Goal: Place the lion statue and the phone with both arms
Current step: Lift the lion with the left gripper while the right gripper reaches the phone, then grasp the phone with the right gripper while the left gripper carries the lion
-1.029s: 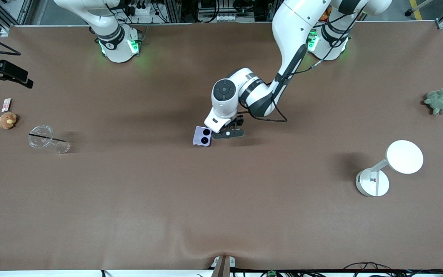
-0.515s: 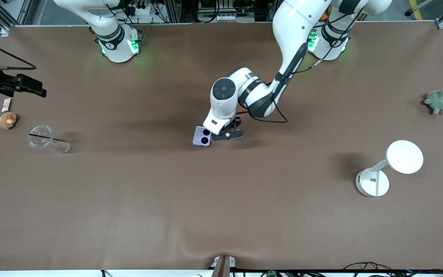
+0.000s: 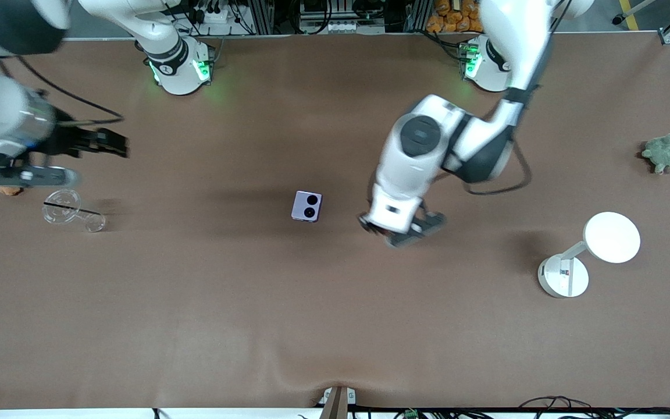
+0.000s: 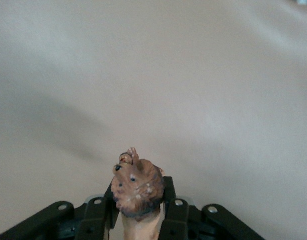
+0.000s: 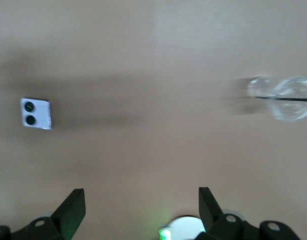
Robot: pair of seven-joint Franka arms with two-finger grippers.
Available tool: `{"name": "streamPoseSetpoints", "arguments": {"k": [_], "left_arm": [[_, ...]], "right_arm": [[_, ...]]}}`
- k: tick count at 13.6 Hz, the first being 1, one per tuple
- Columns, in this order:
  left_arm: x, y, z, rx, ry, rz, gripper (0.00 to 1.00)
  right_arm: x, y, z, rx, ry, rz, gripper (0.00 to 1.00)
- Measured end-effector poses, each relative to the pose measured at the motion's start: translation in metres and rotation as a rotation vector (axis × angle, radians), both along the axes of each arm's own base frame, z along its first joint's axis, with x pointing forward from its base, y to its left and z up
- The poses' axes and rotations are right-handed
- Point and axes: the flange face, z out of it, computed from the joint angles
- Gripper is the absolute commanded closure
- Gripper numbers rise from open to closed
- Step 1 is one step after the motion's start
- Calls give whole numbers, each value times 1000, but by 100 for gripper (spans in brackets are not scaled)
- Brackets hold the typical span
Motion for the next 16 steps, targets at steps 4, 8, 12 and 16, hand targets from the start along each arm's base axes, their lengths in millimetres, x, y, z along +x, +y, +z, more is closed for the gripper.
{"name": "streamPoseSetpoints", "arguments": {"k": [4,8,12,16], "left_arm": [[43,72,-31,50,13,-194,100],[84,144,-87,124,-22,-392,100],[106,209,-117,226,-6,-634,100],[113,275,-133,238,53,-717,100]], "right_arm": [[10,114,-73,21,16,-102,0],[7,209,-170,17,-21,-48,0],[9,241,-244,20,-47,-23,0],[-14,270,-311,22,-79,17,0]]}}
